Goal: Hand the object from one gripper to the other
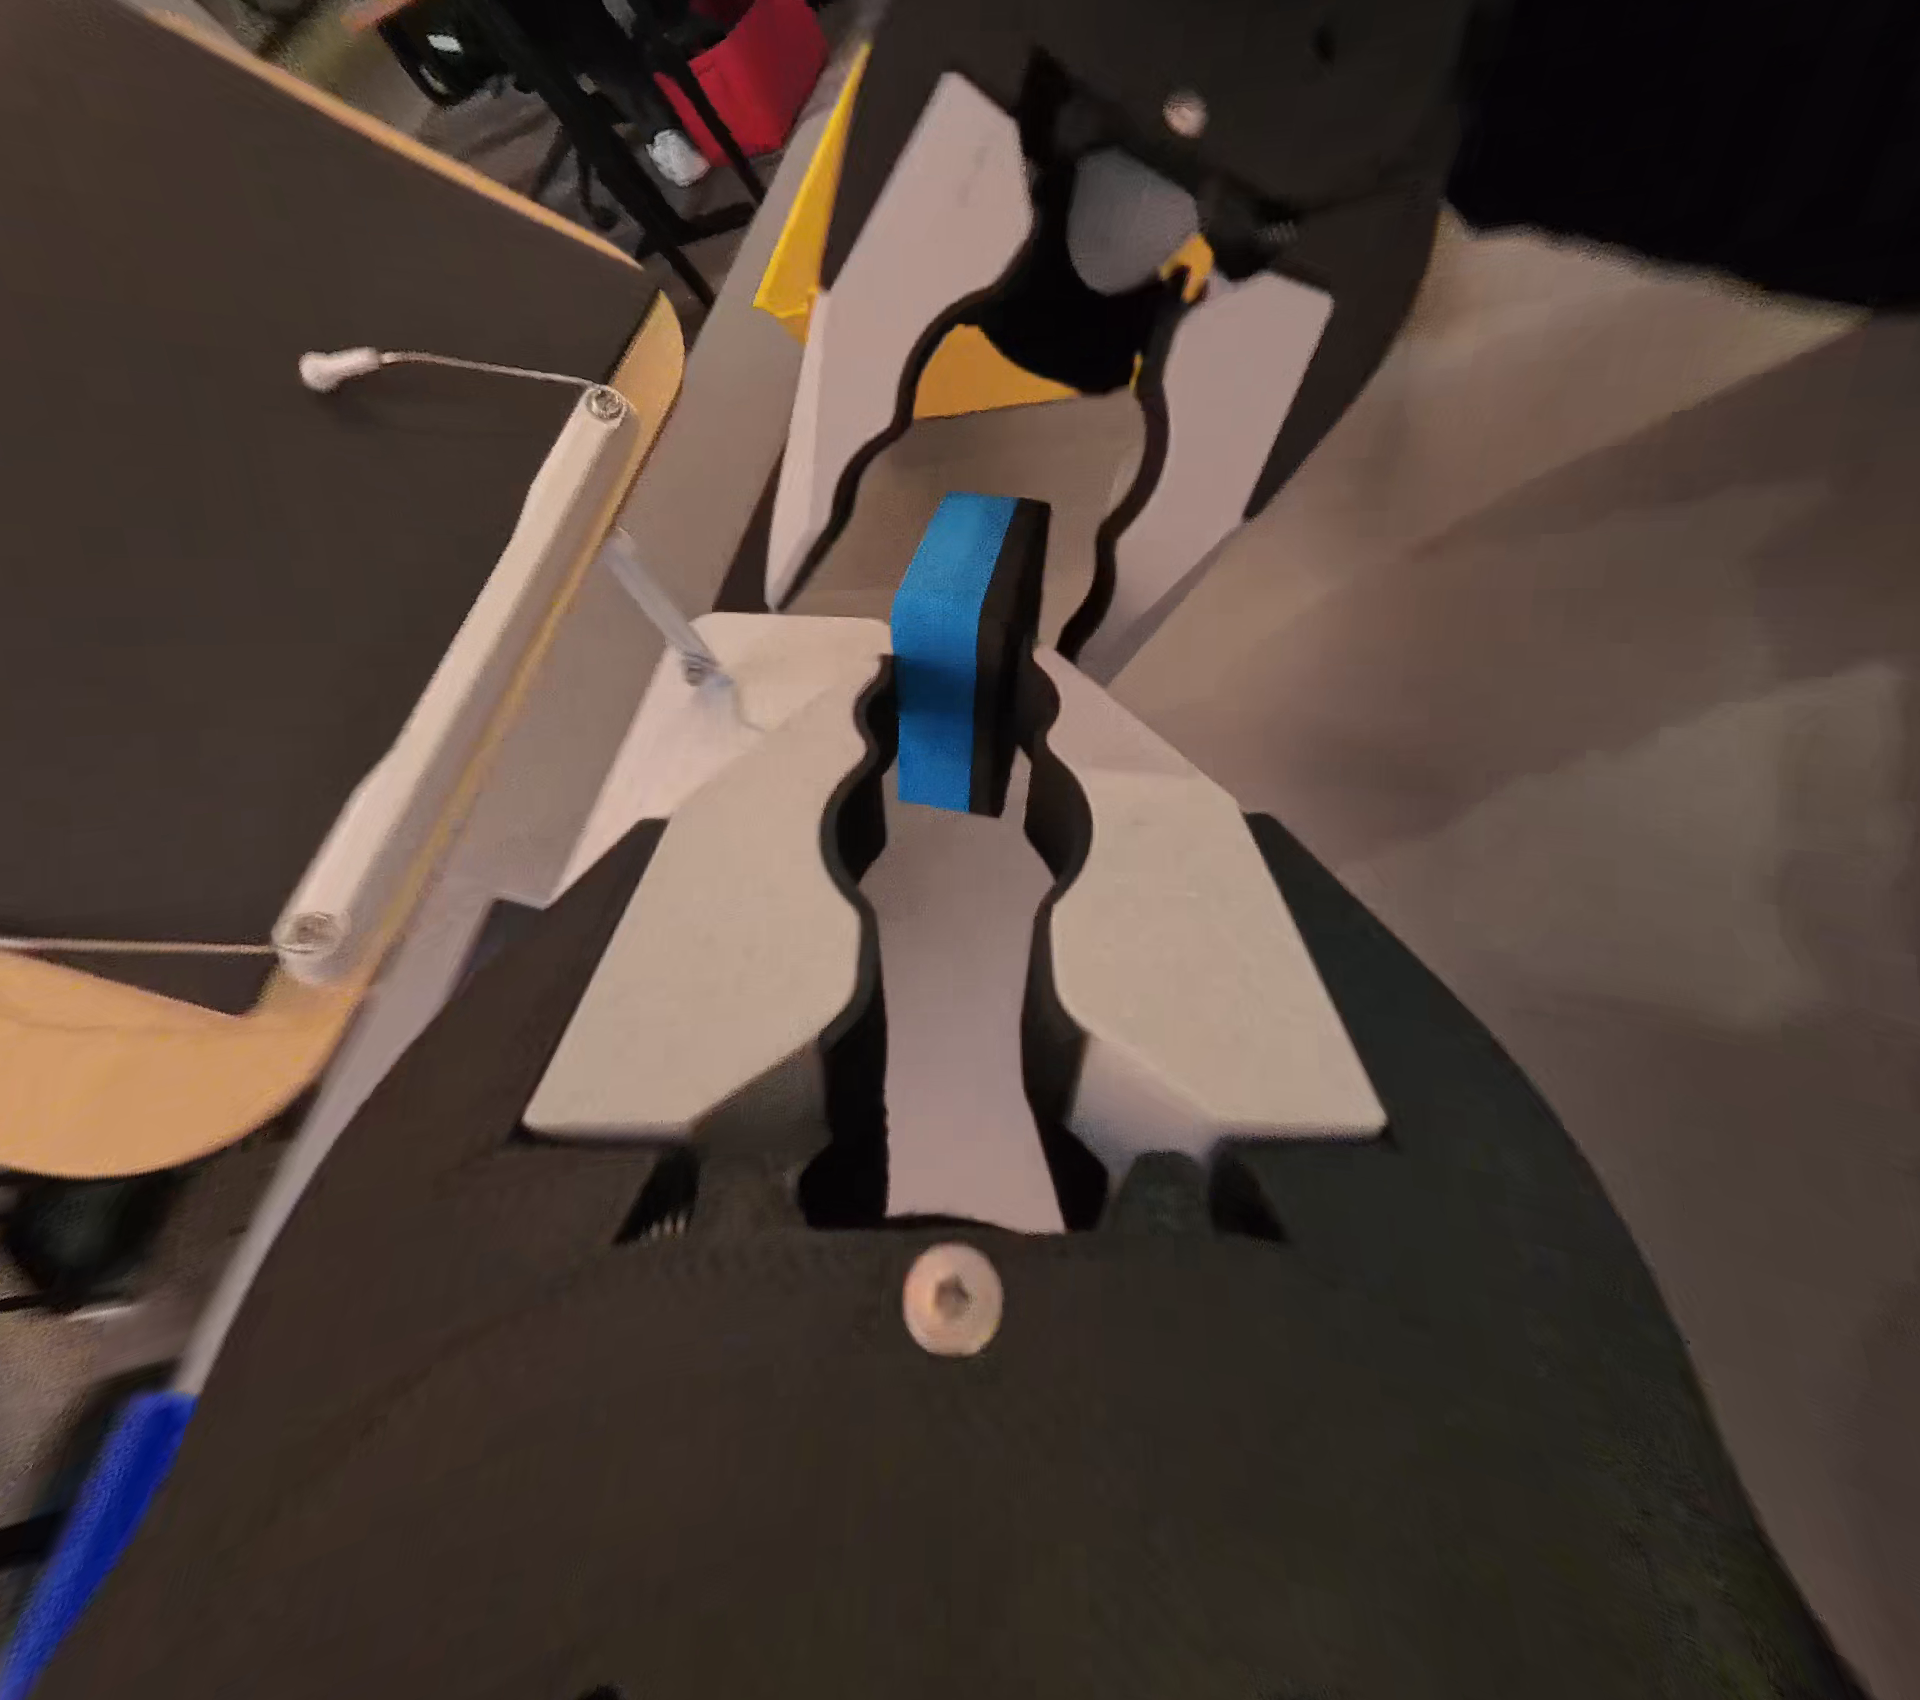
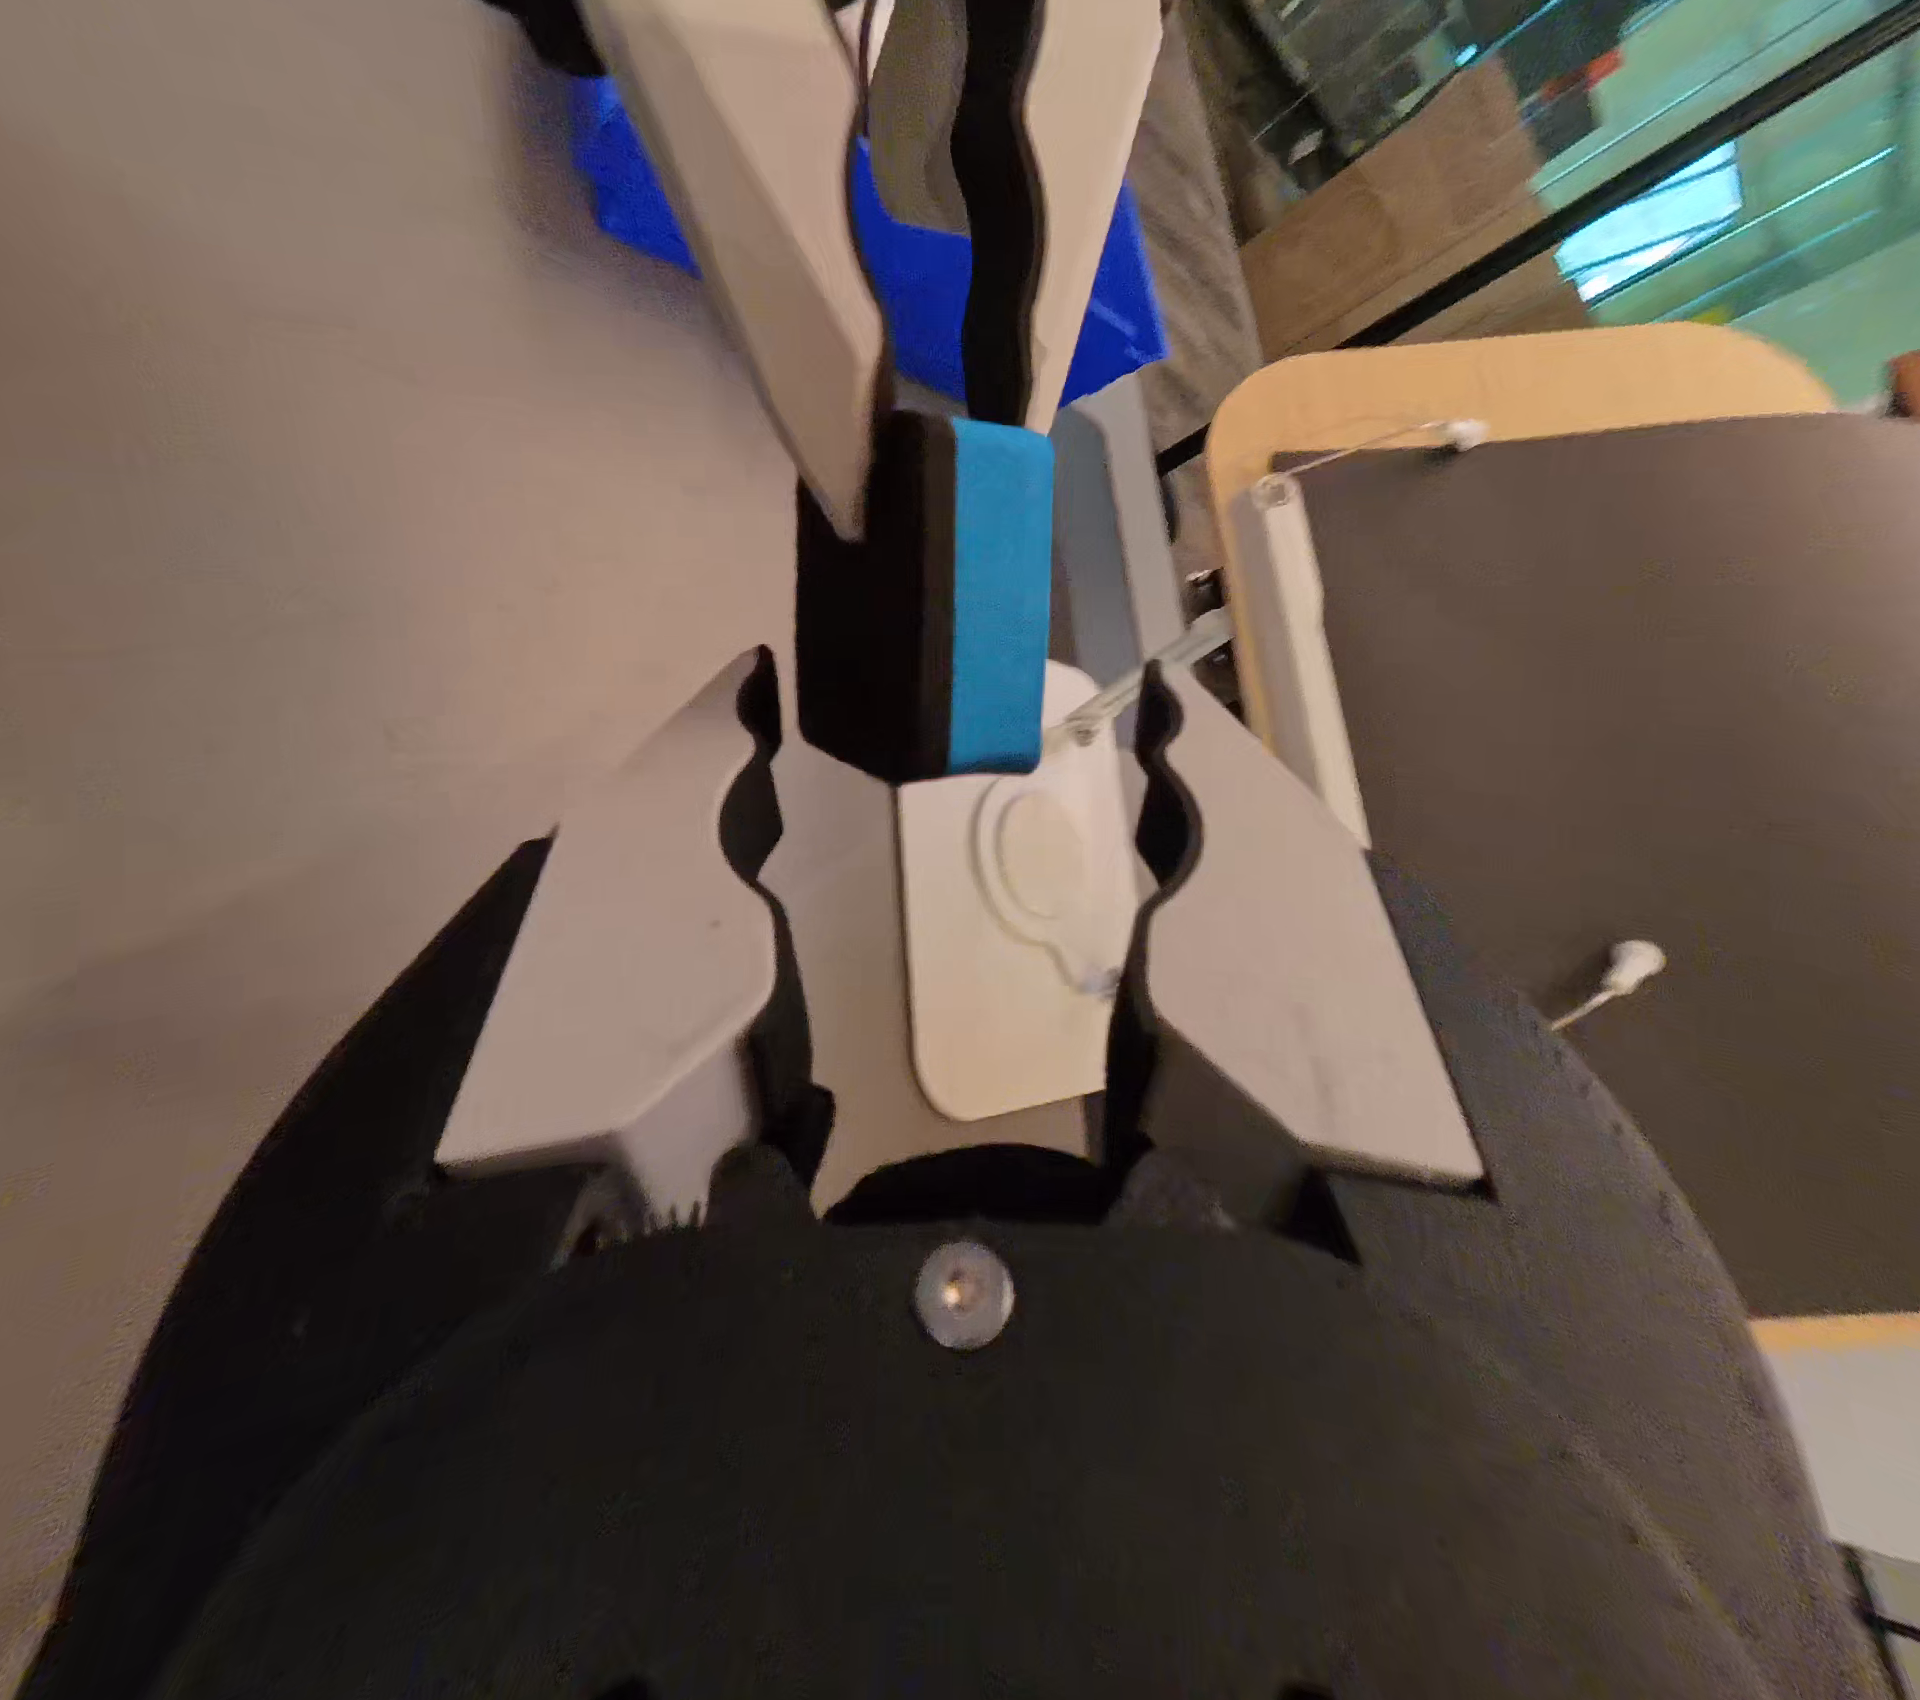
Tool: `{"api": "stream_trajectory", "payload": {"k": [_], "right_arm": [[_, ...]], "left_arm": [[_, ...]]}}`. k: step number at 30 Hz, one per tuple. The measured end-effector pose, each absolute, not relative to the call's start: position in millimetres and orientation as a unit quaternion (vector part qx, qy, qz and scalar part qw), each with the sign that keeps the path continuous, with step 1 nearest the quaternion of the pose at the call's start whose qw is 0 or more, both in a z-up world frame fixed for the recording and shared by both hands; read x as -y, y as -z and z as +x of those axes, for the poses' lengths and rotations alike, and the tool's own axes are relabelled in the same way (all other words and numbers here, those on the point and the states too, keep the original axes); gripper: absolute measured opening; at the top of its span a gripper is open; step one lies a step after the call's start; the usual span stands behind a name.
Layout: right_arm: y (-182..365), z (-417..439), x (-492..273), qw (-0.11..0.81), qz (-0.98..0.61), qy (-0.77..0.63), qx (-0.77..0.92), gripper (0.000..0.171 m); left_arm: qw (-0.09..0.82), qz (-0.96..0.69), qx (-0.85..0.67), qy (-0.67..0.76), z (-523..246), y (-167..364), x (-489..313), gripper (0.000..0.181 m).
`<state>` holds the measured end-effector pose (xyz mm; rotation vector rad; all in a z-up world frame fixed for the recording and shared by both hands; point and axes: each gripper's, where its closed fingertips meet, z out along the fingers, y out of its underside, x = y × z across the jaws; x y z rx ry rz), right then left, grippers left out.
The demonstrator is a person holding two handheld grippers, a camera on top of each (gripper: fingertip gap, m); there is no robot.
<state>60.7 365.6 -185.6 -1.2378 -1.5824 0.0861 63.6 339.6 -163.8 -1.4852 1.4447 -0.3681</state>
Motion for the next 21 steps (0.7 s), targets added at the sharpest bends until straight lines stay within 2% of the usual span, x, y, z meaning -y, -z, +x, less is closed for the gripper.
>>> {"api": "stream_trajectory", "payload": {"k": [5,8,16,21], "right_arm": [[158.2,57.1,-366.5,0.614,-0.456,0.004,0.645,0.078],[143.3,58.2,-368.5,0.648,-0.421,0.065,0.631,0.075],[140.2,48.2,-376.6,0.657,-0.340,0.255,0.623,0.082],[154.8,34.3,-383.3,0.650,-0.363,0.257,0.616,0.088]], "left_arm": [[0.440,-0.658,-0.474,0.386,53.2,136.5,-343.0,0.020],[0.400,-0.665,-0.401,0.486,41.0,125.5,-352.4,0.020],[0.323,-0.694,-0.272,0.583,30.1,130.9,-371.8,0.019],[0.297,-0.705,-0.273,0.583,39.4,137.7,-366.4,0.019]]}}
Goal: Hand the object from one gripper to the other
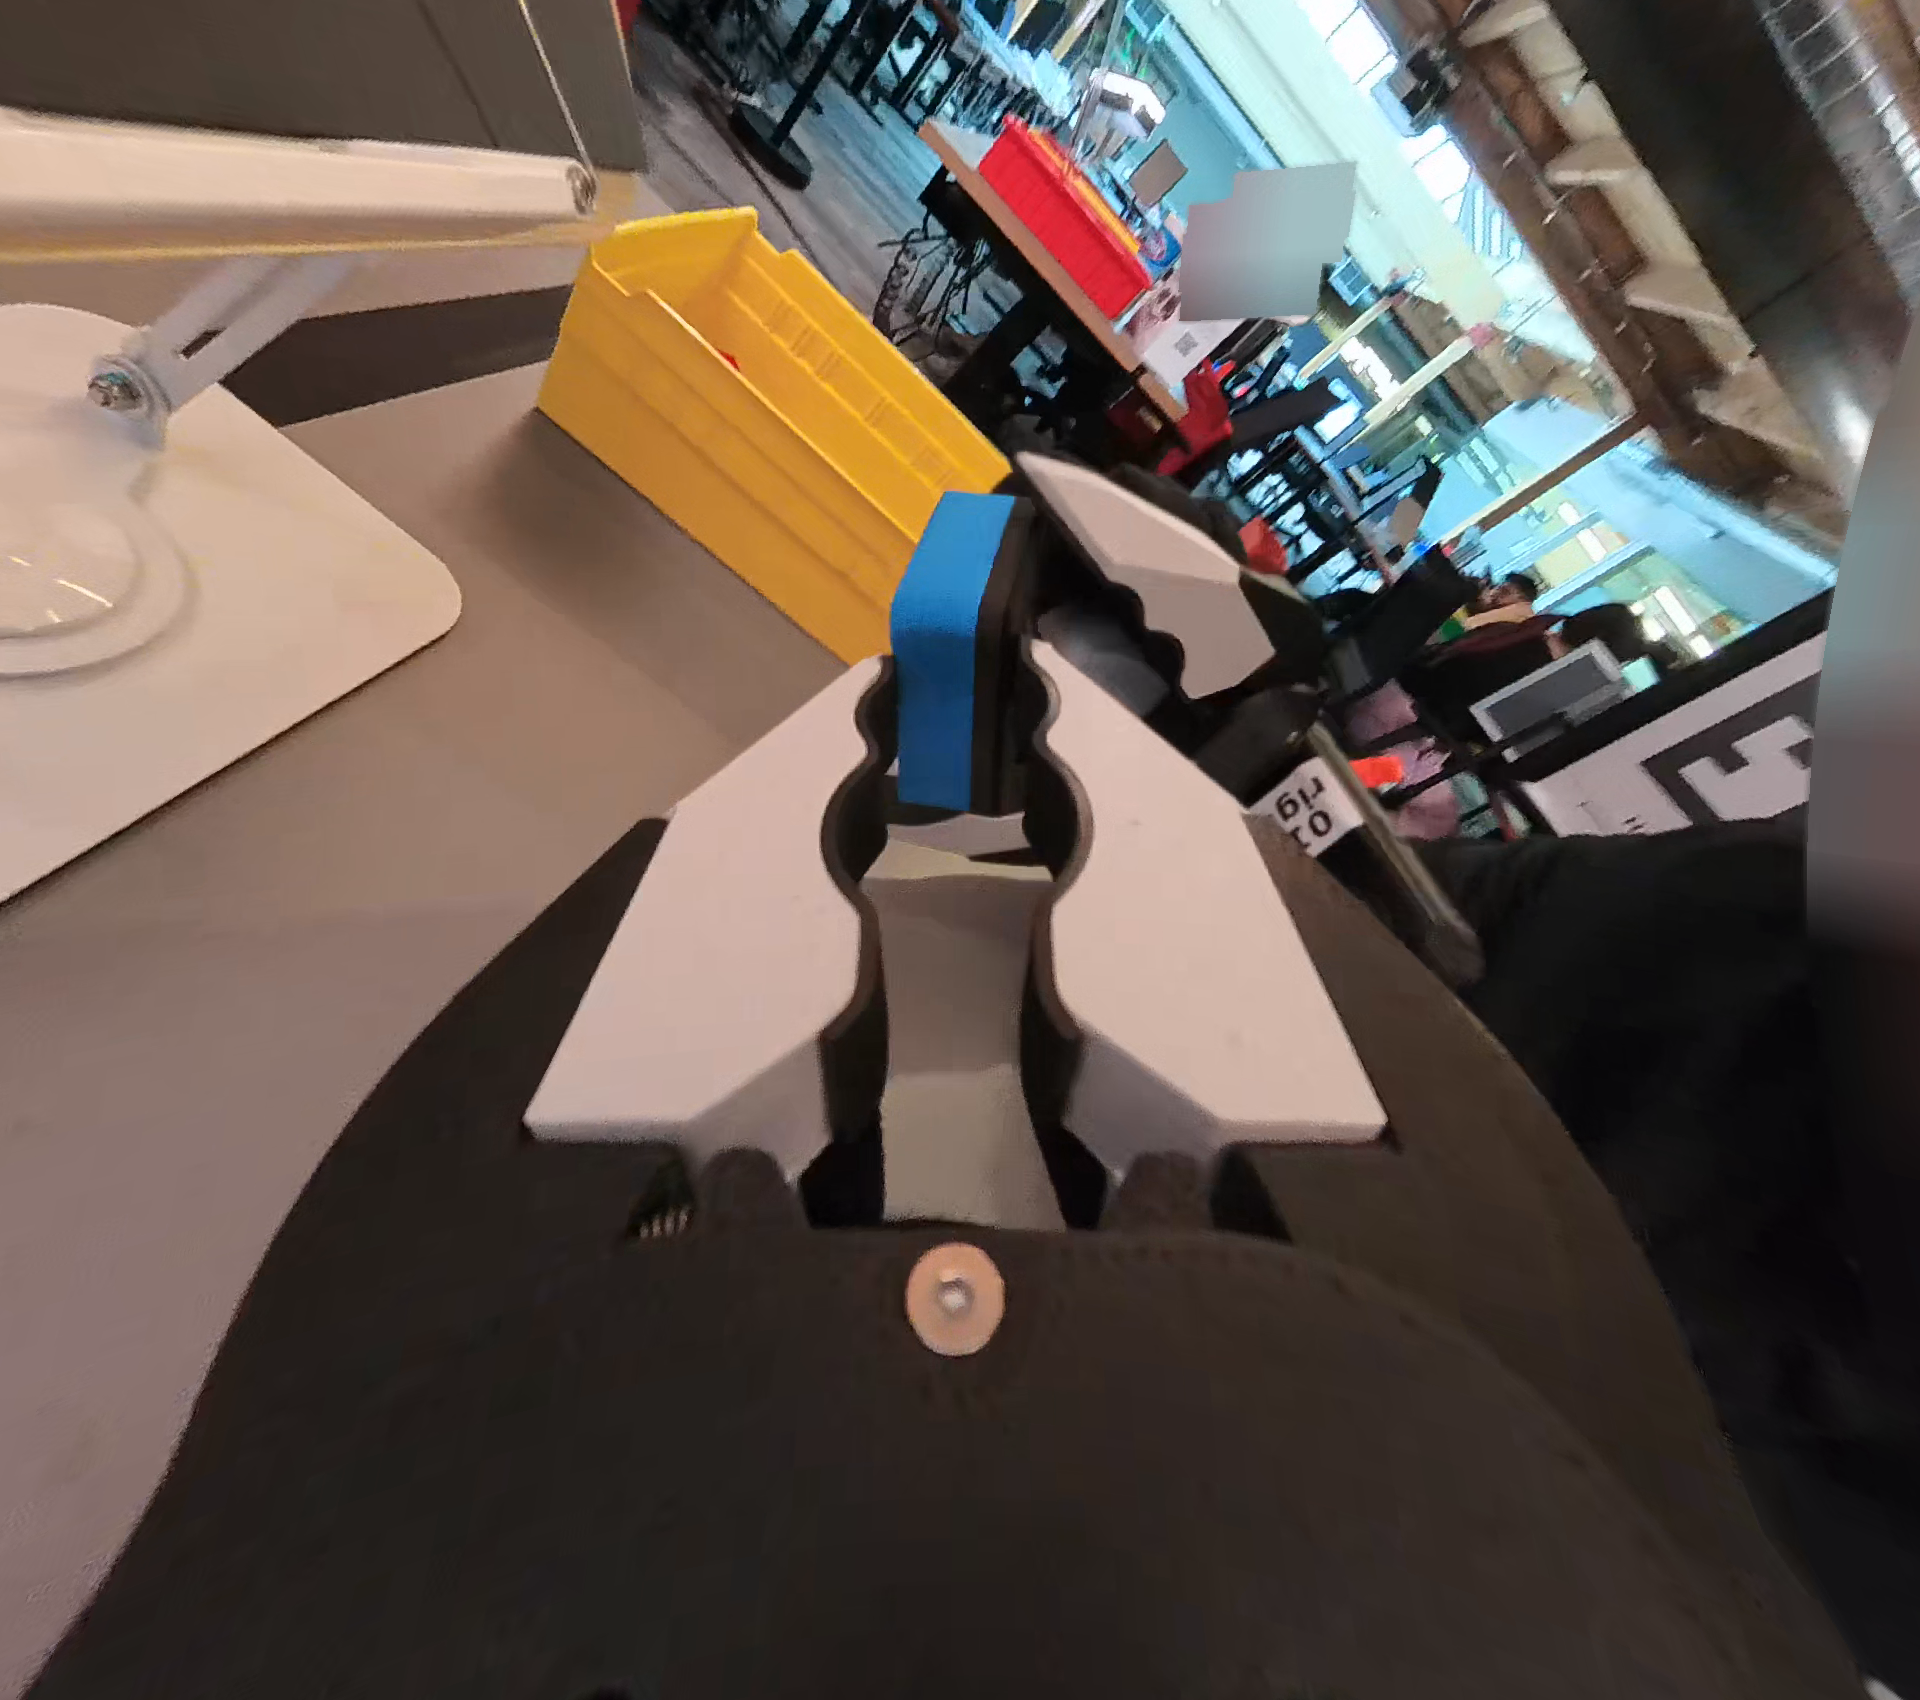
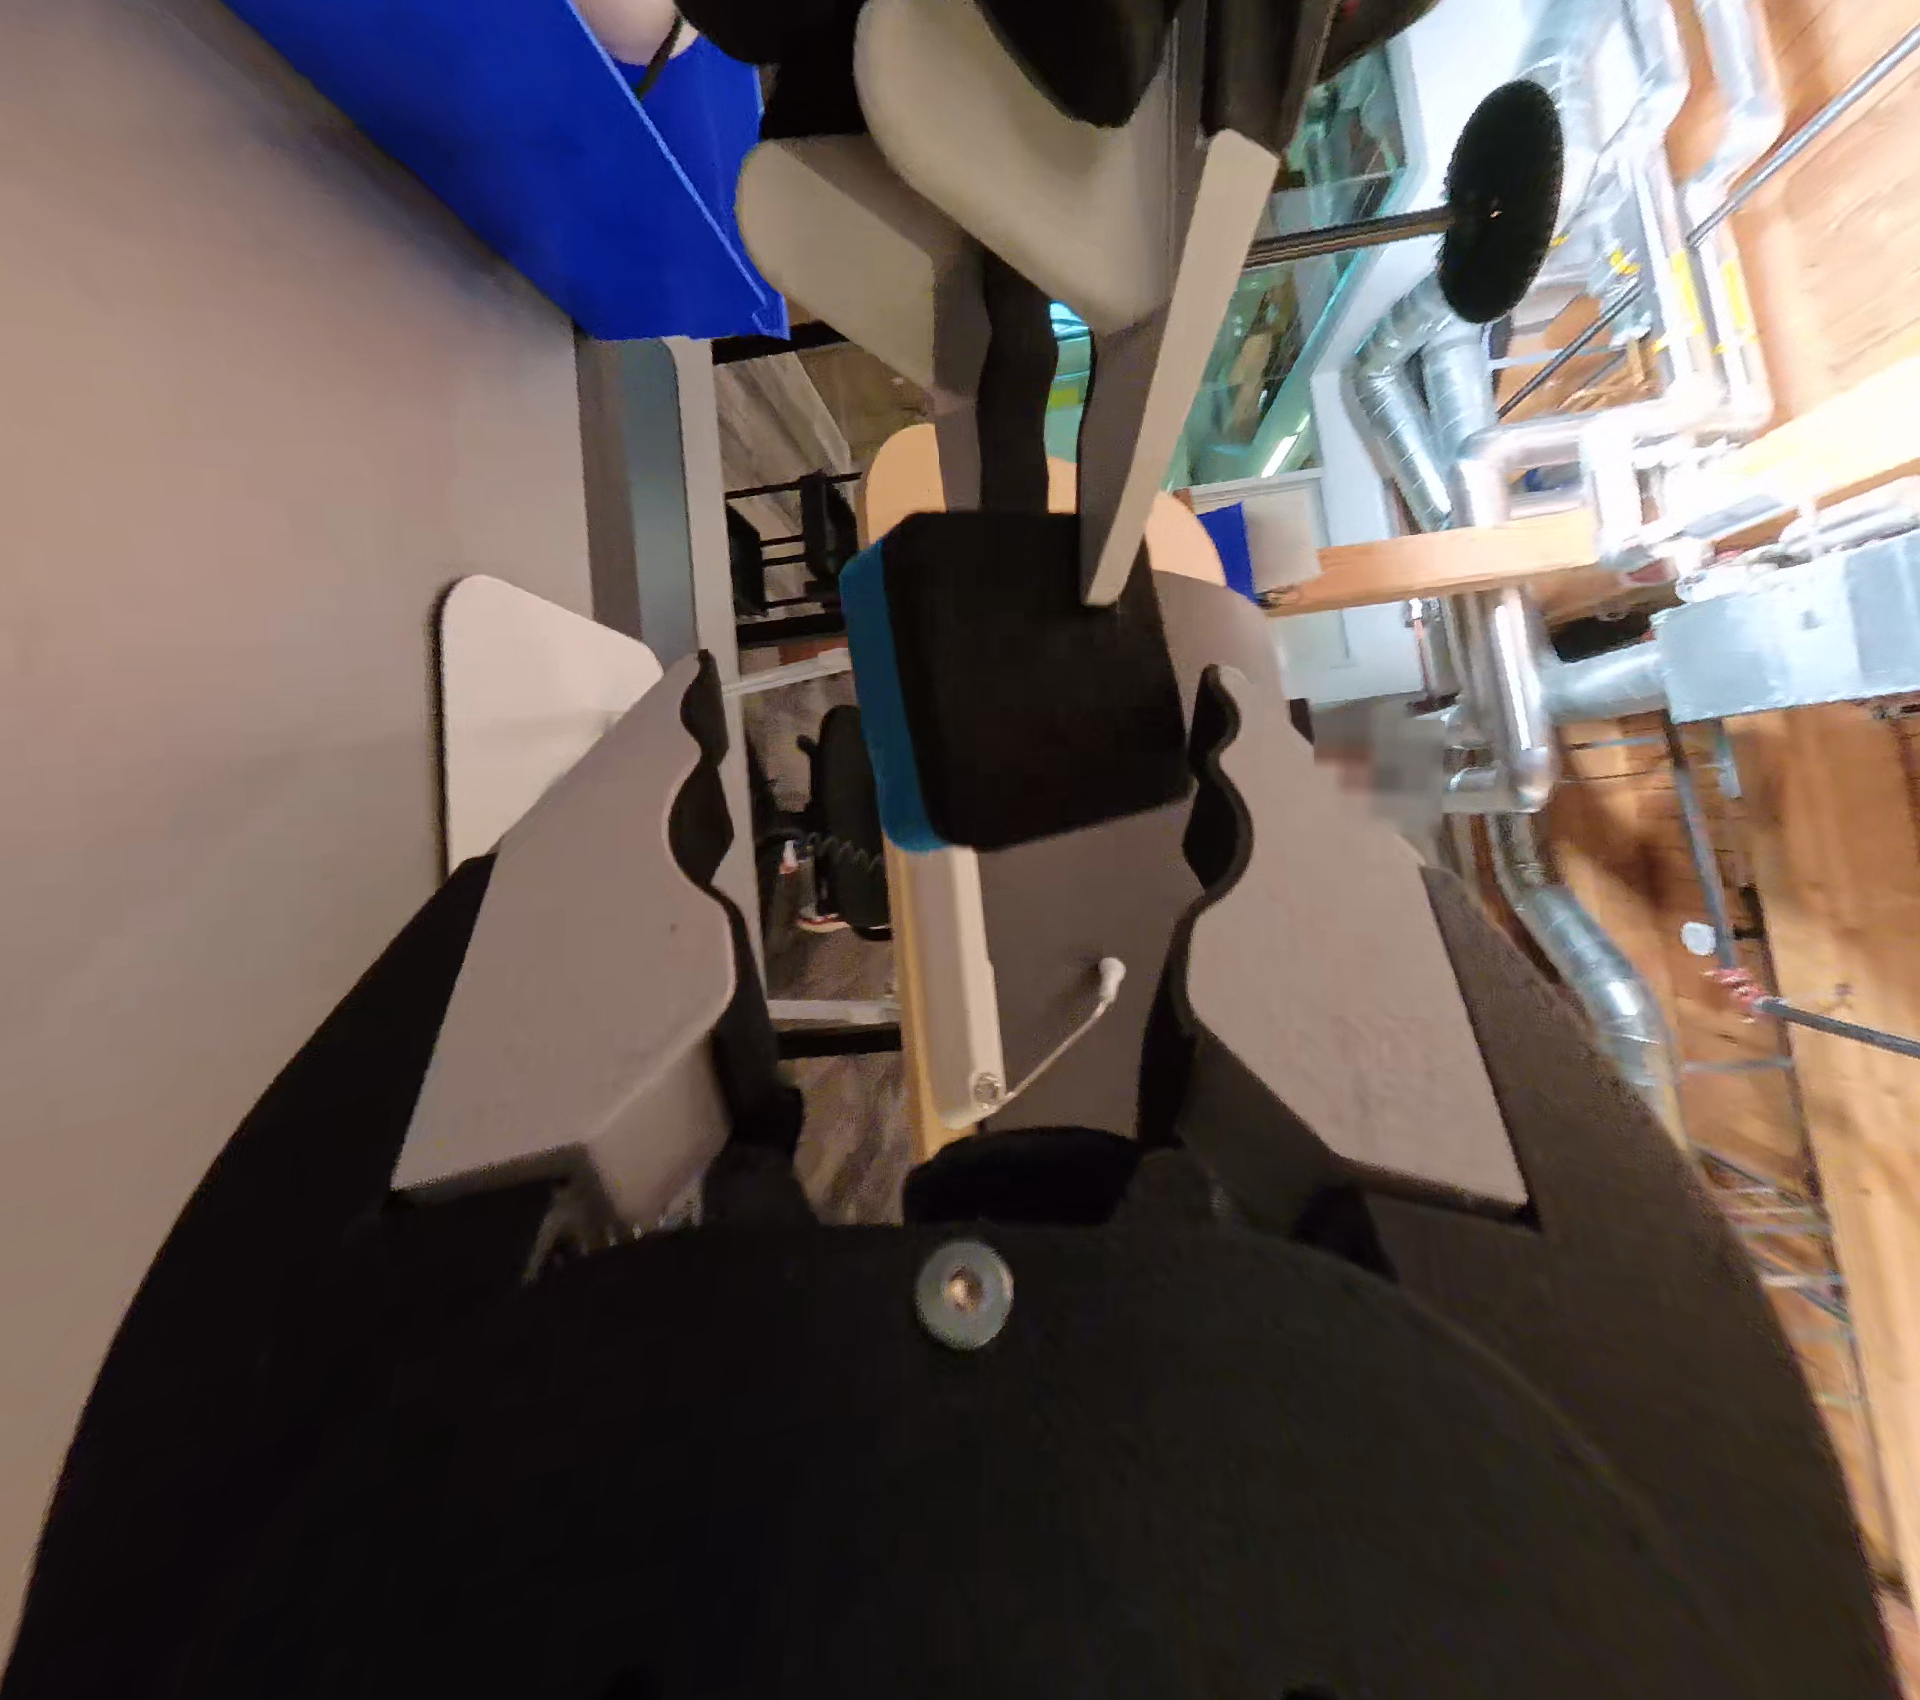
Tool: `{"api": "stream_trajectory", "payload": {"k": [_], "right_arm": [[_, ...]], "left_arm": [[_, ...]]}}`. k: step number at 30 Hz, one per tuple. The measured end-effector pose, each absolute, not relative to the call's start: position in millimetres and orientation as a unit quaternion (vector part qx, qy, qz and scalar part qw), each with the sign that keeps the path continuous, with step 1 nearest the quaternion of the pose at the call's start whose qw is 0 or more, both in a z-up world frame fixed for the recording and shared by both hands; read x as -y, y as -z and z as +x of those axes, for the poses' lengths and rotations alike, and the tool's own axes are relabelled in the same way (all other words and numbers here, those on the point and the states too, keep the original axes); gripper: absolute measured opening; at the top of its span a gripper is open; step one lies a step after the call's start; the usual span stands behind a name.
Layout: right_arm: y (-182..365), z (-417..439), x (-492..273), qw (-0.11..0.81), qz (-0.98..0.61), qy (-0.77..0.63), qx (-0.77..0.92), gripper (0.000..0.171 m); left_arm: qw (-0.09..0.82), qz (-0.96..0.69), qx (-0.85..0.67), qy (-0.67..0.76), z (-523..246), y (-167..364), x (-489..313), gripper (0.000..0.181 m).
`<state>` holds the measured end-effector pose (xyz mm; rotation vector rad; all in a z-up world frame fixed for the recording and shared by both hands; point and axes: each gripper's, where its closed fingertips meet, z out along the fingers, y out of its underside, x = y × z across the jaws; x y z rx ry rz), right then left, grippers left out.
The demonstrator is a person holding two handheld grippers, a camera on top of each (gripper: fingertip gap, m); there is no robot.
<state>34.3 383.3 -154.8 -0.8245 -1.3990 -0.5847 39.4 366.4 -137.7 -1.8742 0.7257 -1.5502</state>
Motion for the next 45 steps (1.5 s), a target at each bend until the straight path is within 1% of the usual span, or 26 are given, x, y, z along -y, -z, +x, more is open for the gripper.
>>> {"api": "stream_trajectory", "payload": {"k": [5,9,14,17,19,28,30,33,36,38,41,45], "right_arm": [[168.4,32.8,-386.3,0.627,-0.409,0.214,0.628,0.084],[176.0,42.8,-399.5,0.598,-0.454,0.229,0.619,0.081],[193.7,47.1,-410.7,0.562,-0.509,0.229,0.611,0.086],[202.8,52.3,-417.2,0.542,-0.540,0.230,0.602,0.083],[204.3,55.5,-420.1,0.539,-0.541,0.242,0.599,0.068],[206.7,57.2,-418.8,0.530,-0.556,0.213,0.604,0.067],[208.9,61.6,-419.4,0.520,-0.567,0.203,0.606,0.067],[216.1,67.1,-416.6,0.498,-0.592,0.157,0.614,0.067],[225.1,73.8,-410.1,0.465,-0.600,0.129,0.637,0.067],[225.5,73.6,-404.6,0.461,-0.604,0.098,0.643,0.067],[223.7,65.5,-389.3,0.461,-0.589,0.039,0.662,0.067],[220.2,52.9,-367.5,0.458,-0.580,-0.058,0.671,0.067]], "left_arm": [[0.337,-0.731,-0.316,0.502,41.9,149.7,-368.8,0.020],[0.357,-0.746,-0.336,0.450,44.1,155.9,-369.4,0.020],[0.383,-0.760,-0.360,0.380,50.0,164.2,-370.0,0.020],[0.387,-0.762,-0.368,0.367,55.7,168.3,-366.7,0.020],[0.391,-0.765,-0.375,0.349,57.4,171.8,-365.7,0.020],[0.405,-0.750,-0.384,0.355,59.5,171.0,-364.5,0.021],[0.423,-0.734,-0.405,0.345,59.5,167.9,-362.0,0.033],[0.463,-0.701,-0.457,0.292,56.6,167.1,-358.2,0.051],[0.497,-0.670,-0.523,0.175,48.4,177.4,-361.4,0.074],[0.521,-0.637,-0.562,0.086,43.1,181.2,-366.1,0.086],[0.553,-0.589,-0.588,0.036,47.0,177.5,-364.1,0.094],[0.566,-0.552,-0.612,0.035,57.6,178.7,-355.1,0.101]]}}
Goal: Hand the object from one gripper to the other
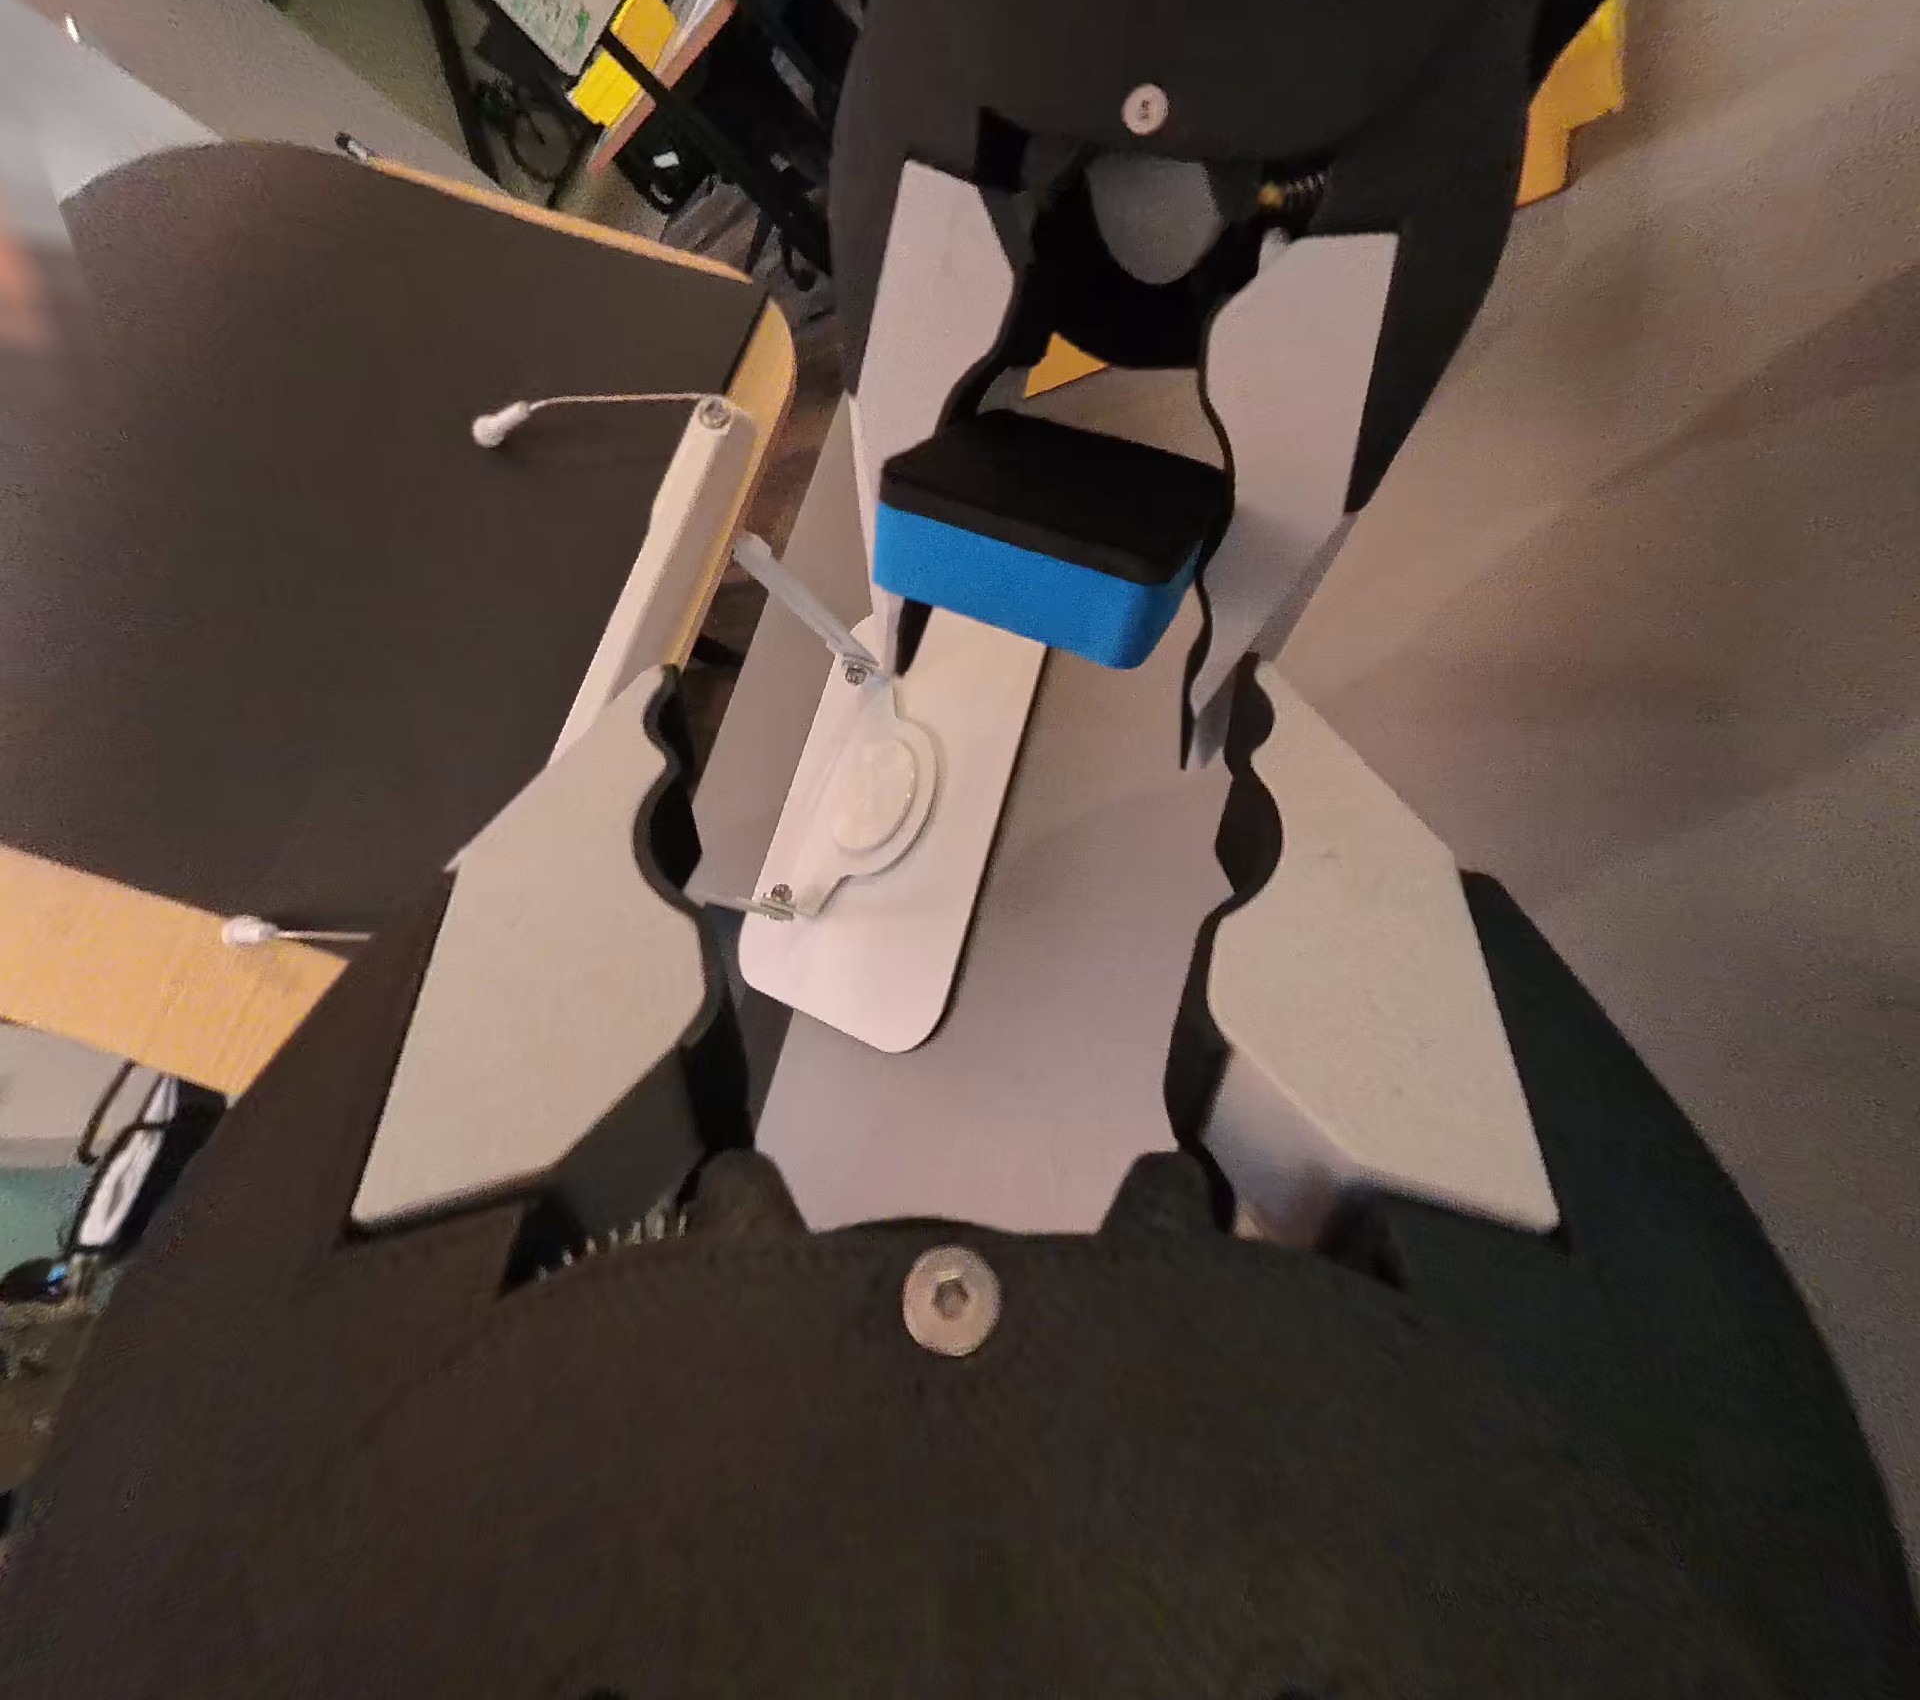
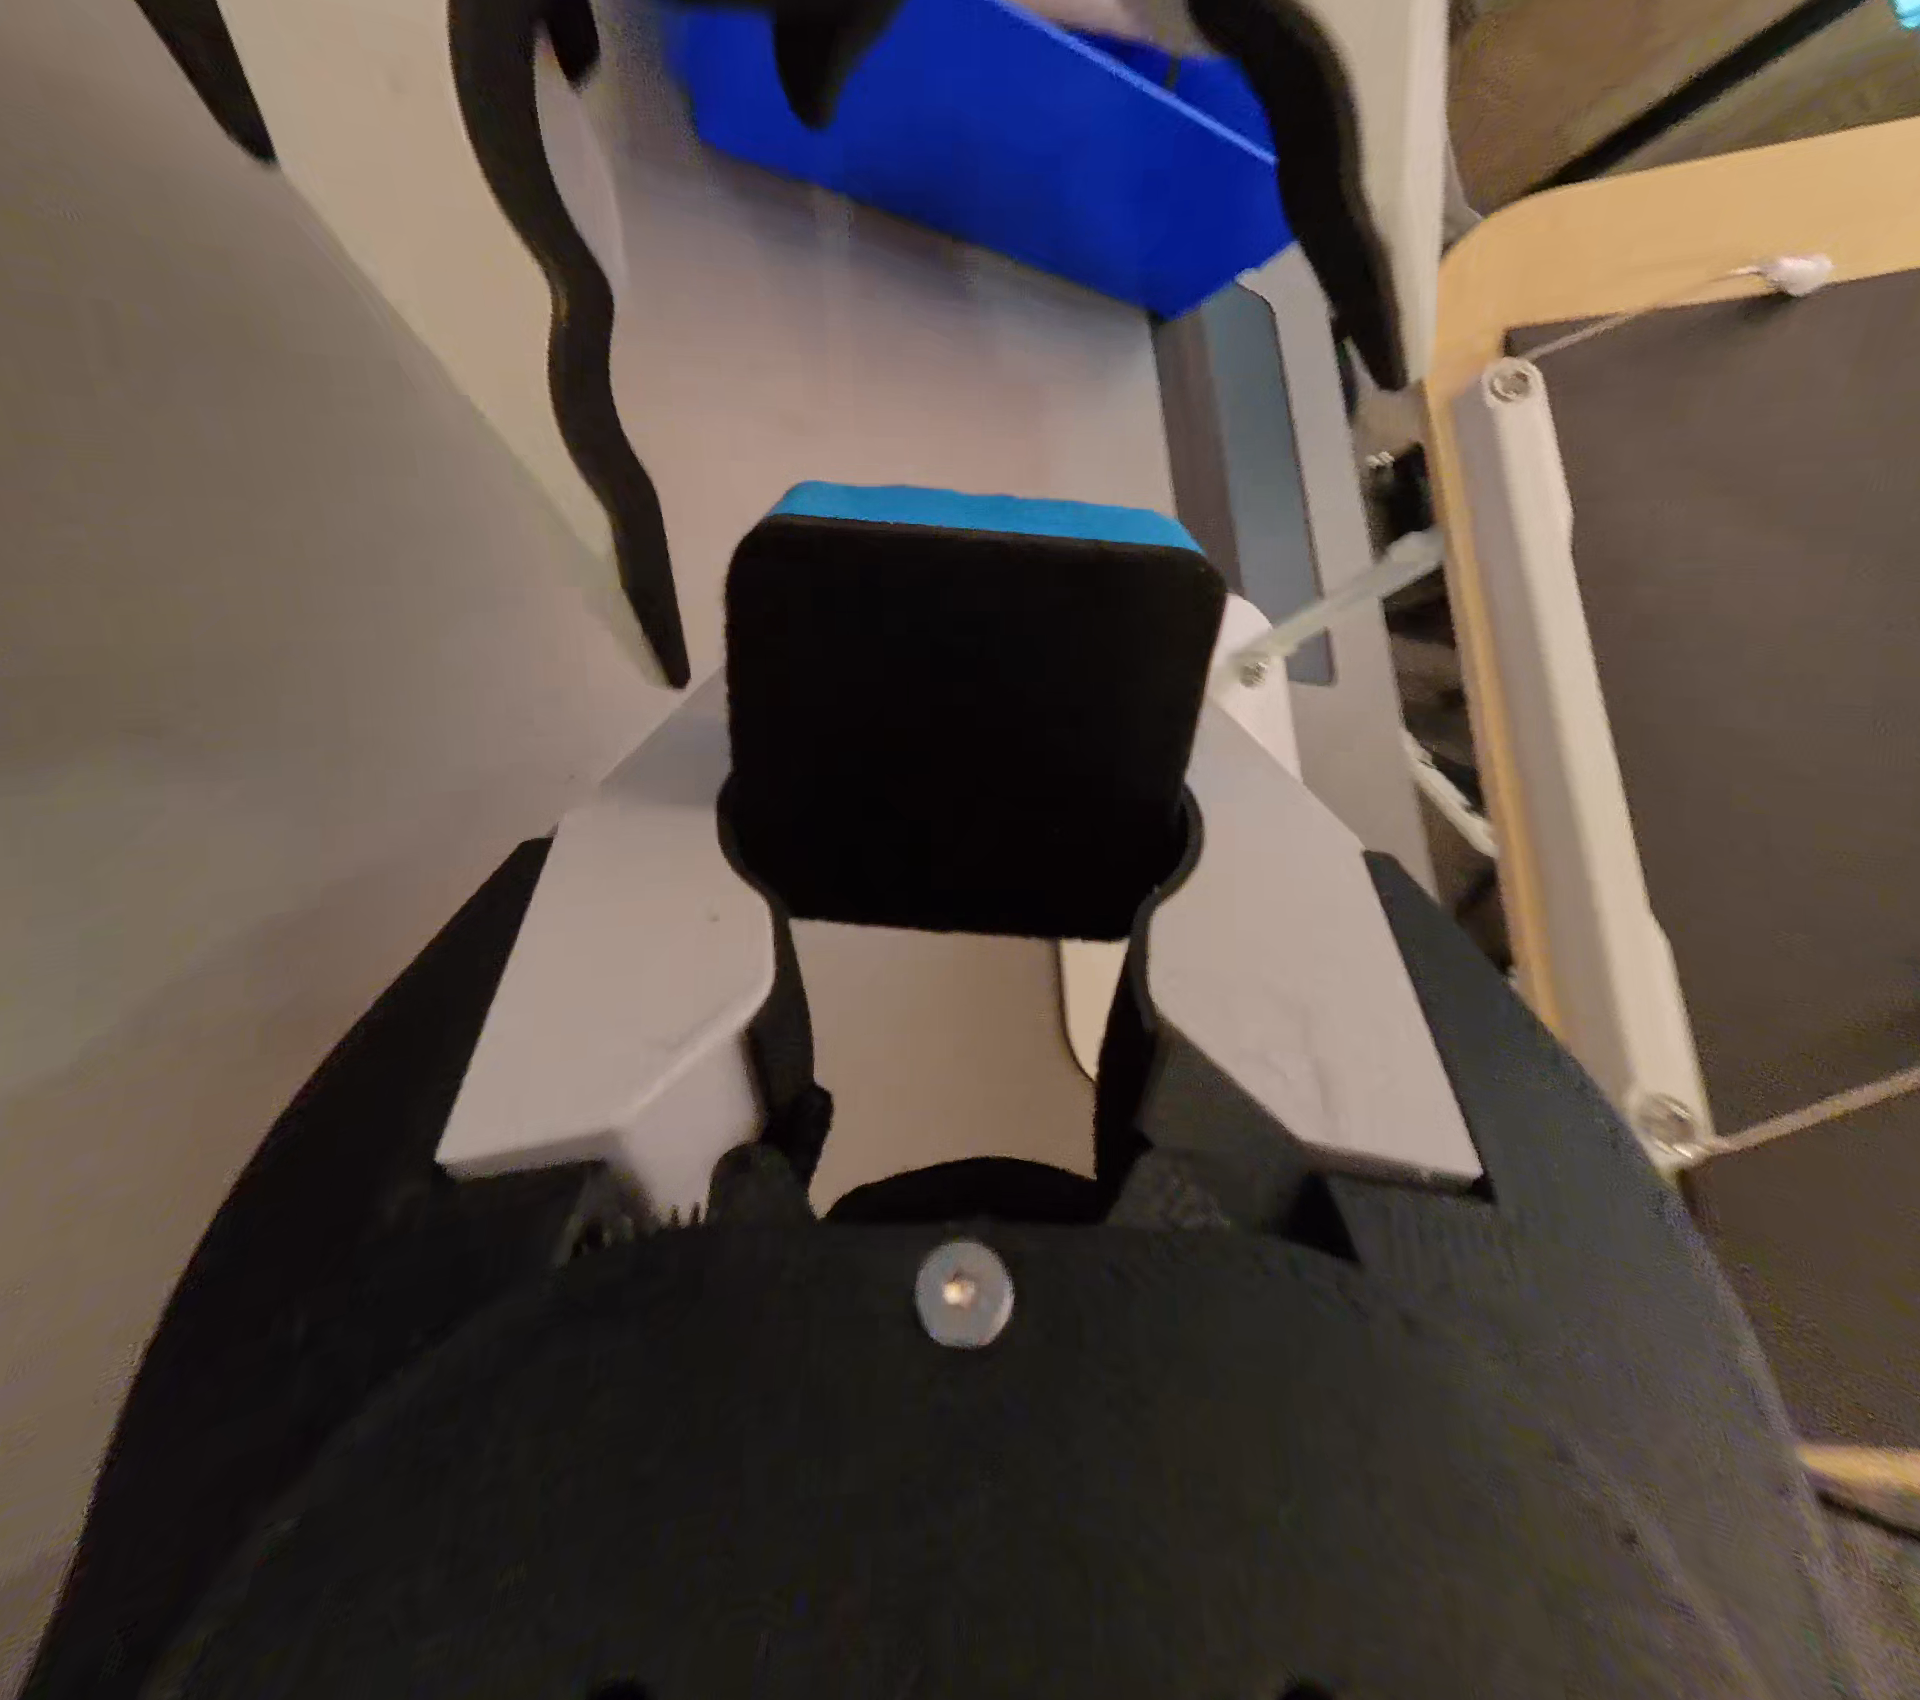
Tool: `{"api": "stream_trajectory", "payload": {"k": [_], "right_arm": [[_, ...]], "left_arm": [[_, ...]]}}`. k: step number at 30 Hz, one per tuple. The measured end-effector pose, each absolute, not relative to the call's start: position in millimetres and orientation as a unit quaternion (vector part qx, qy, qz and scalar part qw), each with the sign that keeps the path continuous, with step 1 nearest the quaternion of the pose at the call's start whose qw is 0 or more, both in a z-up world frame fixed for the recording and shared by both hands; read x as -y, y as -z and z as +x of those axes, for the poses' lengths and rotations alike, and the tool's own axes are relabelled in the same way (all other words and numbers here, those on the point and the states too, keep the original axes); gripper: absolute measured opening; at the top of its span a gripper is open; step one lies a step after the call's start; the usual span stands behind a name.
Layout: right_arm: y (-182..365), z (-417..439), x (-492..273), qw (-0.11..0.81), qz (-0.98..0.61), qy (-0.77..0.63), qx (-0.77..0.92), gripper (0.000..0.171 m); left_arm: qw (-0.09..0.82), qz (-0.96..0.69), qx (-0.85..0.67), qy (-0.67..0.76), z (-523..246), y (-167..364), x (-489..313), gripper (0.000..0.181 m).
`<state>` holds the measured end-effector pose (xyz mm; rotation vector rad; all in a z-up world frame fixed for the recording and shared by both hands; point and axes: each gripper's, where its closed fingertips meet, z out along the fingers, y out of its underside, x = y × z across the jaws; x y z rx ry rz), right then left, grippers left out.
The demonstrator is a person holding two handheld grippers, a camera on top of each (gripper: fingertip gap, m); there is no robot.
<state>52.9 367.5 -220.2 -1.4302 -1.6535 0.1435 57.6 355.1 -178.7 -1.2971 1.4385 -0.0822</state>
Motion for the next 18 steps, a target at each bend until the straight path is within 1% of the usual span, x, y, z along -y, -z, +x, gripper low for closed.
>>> {"api": "stream_trajectory", "payload": {"k": [5,7,10,12,17,18], "right_arm": [[213.2,43.7,-345.0,0.432,-0.591,-0.227,0.642,0.067],[208.6,41.1,-332.4,0.407,-0.590,-0.302,0.628,0.067],[213.8,41.4,-316.4,0.348,-0.598,-0.377,0.616,0.067],[220.7,41.9,-304.4,0.299,-0.601,-0.418,0.612,0.067],[246.3,42.5,-278.0,0.196,-0.603,-0.457,0.624,0.067],[249.5,41.9,-270.7,0.176,-0.598,-0.467,0.627,0.067]], "left_arm": [[0.599,-0.503,-0.619,0.062,62.2,171.0,-335.5,0.103],[0.609,-0.483,-0.627,0.048,59.7,169.5,-329.8,0.105],[0.611,-0.437,-0.660,-0.002,56.6,171.2,-316.8,0.104],[0.599,-0.406,-0.689,-0.034,55.8,176.1,-305.8,0.099],[0.582,-0.372,-0.711,-0.132,46.0,182.7,-304.9,0.075],[0.577,-0.364,-0.717,-0.145,46.6,186.4,-303.7,0.074]]}}
